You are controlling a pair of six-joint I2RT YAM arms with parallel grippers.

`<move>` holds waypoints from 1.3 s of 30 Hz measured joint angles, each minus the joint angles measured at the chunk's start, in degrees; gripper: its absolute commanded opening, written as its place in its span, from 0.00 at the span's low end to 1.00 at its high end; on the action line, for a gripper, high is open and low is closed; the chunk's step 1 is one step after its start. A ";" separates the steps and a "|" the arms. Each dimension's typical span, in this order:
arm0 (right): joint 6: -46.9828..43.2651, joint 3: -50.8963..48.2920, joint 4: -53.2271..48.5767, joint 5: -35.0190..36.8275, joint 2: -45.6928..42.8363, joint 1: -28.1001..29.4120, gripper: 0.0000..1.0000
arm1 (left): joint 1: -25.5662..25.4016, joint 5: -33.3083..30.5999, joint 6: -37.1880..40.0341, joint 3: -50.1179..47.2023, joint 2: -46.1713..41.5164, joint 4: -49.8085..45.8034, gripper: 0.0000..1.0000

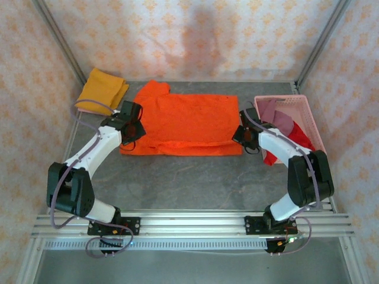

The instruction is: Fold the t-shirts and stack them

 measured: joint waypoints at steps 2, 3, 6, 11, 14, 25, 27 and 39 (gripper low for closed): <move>-0.37 1.11 0.17 -0.02 0.98 0.02 0.00 | 0.00 -0.39 0.76 1.60 1.05 0.04 0.00; -0.52 1.55 0.26 -0.04 1.40 0.02 0.00 | 0.00 -0.66 1.22 2.32 1.62 0.04 0.00; -0.98 3.08 0.28 -0.15 2.86 0.00 0.00 | 0.00 -1.05 2.19 4.11 3.82 0.20 0.00; -1.86 4.85 0.26 -0.15 3.98 -0.11 0.00 | 0.28 -1.20 3.78 6.64 8.09 0.22 0.00; -2.08 5.51 0.31 -0.07 4.46 -0.28 0.00 | 0.72 -1.22 4.76 8.02 10.10 0.24 0.00; -2.23 5.51 0.50 0.94 4.96 -1.66 0.00 | 1.14 -1.90 7.28 14.49 14.82 0.24 0.00; -2.21 5.51 0.52 0.96 5.22 -1.73 0.00 | 1.14 -2.12 7.41 15.63 16.02 0.26 0.00; -2.23 6.25 0.98 0.94 6.93 -2.38 0.00 | 2.25 -2.51 8.35 21.51 22.80 0.24 0.00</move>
